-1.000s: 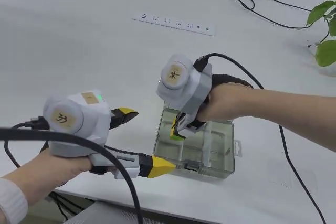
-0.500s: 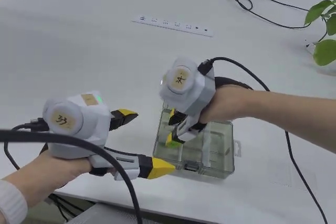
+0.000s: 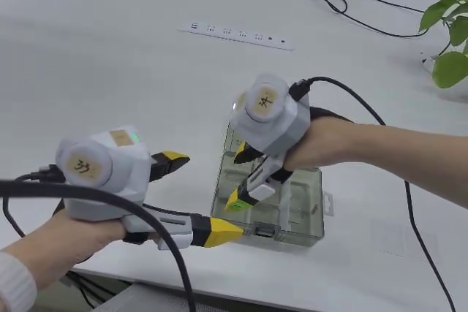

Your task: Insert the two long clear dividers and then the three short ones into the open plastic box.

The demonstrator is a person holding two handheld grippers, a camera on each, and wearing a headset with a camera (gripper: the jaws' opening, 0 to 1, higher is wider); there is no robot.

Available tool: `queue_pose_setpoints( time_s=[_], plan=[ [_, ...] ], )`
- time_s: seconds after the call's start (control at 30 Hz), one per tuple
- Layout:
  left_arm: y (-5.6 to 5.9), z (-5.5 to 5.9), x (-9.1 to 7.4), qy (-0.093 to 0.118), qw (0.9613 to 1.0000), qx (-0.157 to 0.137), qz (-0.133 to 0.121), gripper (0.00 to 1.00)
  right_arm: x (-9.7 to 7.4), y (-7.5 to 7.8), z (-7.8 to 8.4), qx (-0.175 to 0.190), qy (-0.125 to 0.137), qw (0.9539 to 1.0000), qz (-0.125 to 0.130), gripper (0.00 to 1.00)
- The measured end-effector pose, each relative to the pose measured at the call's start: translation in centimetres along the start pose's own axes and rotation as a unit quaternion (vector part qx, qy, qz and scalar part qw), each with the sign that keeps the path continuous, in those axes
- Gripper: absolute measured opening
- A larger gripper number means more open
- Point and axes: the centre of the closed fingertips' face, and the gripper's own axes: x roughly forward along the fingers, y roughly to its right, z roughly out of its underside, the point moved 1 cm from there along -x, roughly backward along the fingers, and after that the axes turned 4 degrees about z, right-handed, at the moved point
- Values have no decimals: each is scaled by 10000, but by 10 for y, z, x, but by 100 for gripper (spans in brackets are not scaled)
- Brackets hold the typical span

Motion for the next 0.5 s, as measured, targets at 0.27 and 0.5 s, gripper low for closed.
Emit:
queue_pose_setpoints(
  time_s=[0.27,0.5],
  plan=[
    [1,-3,-1,8,10000,22,-9,91,-11,-3,-3,46,318,9995,-10,63],
    [2,-6,-1,14,10000,51,-3,91,-23,-2,-6,389,778,9962,29,75]
  ],
)
